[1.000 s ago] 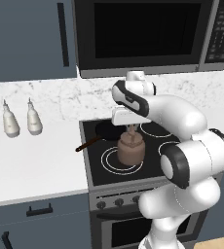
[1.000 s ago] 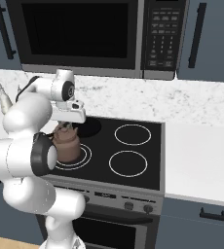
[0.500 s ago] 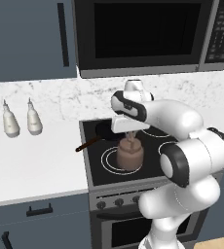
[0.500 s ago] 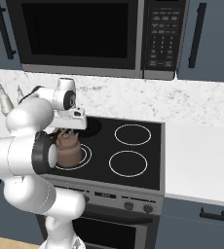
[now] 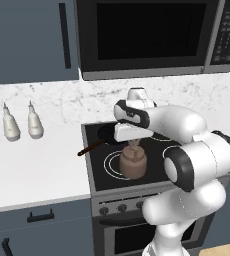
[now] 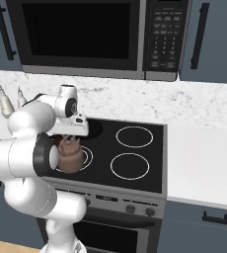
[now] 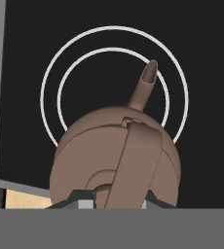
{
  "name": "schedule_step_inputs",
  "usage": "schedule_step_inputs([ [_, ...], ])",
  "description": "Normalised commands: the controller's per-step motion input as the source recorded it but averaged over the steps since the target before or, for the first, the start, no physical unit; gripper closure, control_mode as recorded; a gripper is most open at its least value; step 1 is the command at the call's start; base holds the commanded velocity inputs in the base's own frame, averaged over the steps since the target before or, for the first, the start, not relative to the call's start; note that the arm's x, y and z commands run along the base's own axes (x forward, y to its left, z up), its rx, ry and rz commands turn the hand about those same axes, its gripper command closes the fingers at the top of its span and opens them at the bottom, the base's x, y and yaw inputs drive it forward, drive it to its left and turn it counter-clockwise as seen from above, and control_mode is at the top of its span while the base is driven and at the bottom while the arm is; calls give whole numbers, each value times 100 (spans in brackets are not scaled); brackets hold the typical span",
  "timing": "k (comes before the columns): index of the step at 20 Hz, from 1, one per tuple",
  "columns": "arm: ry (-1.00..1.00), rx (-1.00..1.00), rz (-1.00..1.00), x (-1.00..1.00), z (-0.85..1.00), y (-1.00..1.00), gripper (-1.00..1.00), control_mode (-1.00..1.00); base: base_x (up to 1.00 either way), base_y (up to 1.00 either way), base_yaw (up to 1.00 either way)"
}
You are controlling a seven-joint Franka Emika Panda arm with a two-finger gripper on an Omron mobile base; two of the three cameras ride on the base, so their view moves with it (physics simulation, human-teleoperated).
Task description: Pick the kettle from the counter and place it on a stove burner. Then turn the burner on.
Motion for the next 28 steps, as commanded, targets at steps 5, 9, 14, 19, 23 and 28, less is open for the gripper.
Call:
schedule_step_inputs([
  [5, 0, 0, 0, 28, 0, 0, 100, -100, 0, 0, 0],
  [9, 0, 0, 0, 31, 0, 0, 100, -100, 0, 0, 0],
  [14, 0, 0, 0, 27, -1, 2, 100, -100, 0, 0, 0],
  [19, 0, 0, 0, 9, -14, 15, 100, -100, 0, 0, 0],
  [23, 0, 0, 0, 6, -14, 15, 100, -100, 0, 0, 0],
  [28, 0, 0, 0, 16, -7, 7, 100, -100, 0, 0, 0],
])
